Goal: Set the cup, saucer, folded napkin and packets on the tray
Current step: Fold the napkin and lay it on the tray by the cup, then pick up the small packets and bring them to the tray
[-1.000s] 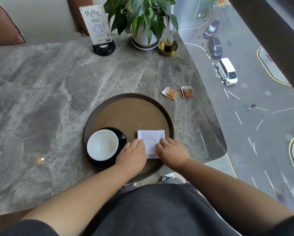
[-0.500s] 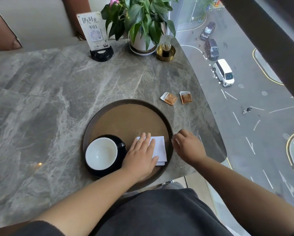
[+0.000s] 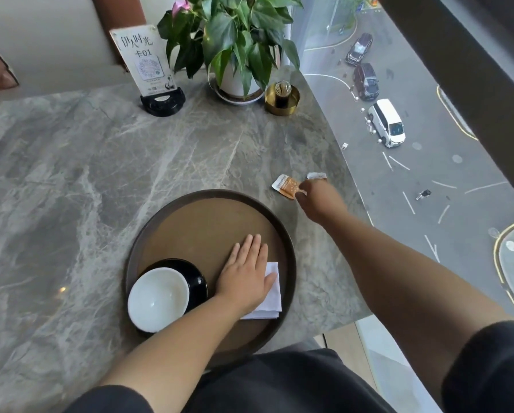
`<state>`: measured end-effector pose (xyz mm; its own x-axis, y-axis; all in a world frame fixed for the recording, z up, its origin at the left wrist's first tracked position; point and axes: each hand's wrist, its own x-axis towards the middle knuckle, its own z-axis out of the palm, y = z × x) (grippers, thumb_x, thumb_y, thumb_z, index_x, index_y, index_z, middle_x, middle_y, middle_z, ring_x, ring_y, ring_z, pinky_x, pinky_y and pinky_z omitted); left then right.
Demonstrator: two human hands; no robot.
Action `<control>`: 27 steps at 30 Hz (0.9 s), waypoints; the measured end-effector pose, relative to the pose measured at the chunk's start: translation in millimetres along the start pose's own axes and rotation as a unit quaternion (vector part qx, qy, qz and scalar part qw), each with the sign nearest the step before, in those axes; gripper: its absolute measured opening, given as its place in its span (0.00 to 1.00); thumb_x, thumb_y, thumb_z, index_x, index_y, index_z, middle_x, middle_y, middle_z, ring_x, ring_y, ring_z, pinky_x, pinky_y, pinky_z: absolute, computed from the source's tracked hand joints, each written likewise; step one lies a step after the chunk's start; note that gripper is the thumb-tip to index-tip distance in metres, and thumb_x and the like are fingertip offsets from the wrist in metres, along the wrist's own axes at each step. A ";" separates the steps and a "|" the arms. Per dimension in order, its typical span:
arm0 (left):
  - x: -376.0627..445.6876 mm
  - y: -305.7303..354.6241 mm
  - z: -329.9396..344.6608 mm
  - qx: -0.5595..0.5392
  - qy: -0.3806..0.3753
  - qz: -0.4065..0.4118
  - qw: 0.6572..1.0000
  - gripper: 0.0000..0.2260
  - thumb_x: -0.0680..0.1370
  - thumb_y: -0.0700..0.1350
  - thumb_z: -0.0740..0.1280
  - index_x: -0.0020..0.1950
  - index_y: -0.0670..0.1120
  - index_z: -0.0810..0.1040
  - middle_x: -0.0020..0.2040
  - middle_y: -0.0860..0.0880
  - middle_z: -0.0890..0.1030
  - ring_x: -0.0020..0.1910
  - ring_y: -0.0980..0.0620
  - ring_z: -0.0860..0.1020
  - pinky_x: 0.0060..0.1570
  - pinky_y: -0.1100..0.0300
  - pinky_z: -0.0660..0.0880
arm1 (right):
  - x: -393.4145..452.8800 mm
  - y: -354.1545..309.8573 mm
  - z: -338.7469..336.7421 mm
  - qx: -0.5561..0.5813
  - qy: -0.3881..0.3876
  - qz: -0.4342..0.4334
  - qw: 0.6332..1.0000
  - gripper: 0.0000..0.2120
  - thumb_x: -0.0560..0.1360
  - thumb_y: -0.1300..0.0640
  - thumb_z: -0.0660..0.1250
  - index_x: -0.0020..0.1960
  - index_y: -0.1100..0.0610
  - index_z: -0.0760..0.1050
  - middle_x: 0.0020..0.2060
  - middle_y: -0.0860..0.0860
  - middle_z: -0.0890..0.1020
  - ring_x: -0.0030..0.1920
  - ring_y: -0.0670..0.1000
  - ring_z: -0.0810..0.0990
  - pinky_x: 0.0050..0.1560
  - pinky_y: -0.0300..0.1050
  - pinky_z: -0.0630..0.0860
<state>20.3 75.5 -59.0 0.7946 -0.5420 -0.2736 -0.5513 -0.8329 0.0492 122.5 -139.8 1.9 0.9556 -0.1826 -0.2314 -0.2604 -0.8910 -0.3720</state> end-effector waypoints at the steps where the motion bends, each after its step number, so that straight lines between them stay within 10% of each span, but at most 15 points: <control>1: -0.5 -0.7 0.6 0.002 0.006 0.002 1.000 0.32 0.79 0.59 0.40 0.76 0.40 0.53 0.78 0.40 0.51 0.77 0.43 0.48 0.72 0.48 0.40 | 11.3 -3.8 -0.8 -0.006 -0.009 0.005 1.000 0.14 0.77 0.56 0.61 0.58 0.61 0.77 0.52 0.61 0.81 0.53 0.62 0.78 0.49 0.51 0.76; 14: 0.1 -0.2 0.6 -0.004 0.000 -0.001 1.000 0.30 0.80 0.58 0.43 0.76 0.40 0.55 0.77 0.40 0.52 0.76 0.43 0.50 0.74 0.45 0.49 | 61.2 -24.1 13.0 -0.077 -0.068 0.052 0.993 0.06 0.64 0.60 0.65 0.32 0.57 0.69 0.30 0.51 0.76 0.43 0.58 0.77 0.37 0.44 0.66; 20: -0.6 0.7 -3.8 -0.003 -0.006 -0.005 1.000 0.30 0.79 0.59 0.47 0.73 0.40 0.62 0.75 0.40 0.60 0.75 0.43 0.58 0.73 0.45 0.55 | 55.3 -0.7 -17.6 0.278 -0.034 0.097 0.955 0.11 0.66 0.57 0.75 0.31 0.55 0.73 0.25 0.51 0.76 0.20 0.46 0.72 0.20 0.35 0.65; 27: -0.7 0.7 -7.1 -0.010 -0.007 -0.005 1.000 0.29 0.78 0.58 0.49 0.71 0.40 0.68 0.73 0.39 0.65 0.73 0.42 0.64 0.70 0.44 0.63 | 45.7 65.5 -40.9 0.380 -0.014 0.206 0.902 0.11 0.70 0.58 0.74 0.48 0.62 0.77 0.40 0.57 0.76 0.37 0.51 0.76 0.35 0.43 0.75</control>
<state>21.2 74.5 -51.9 0.7961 -0.5327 -0.2871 -0.5386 -0.8400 0.0653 154.8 -223.6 3.8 0.7544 -0.4139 -0.5095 -0.6227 -0.2056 -0.7550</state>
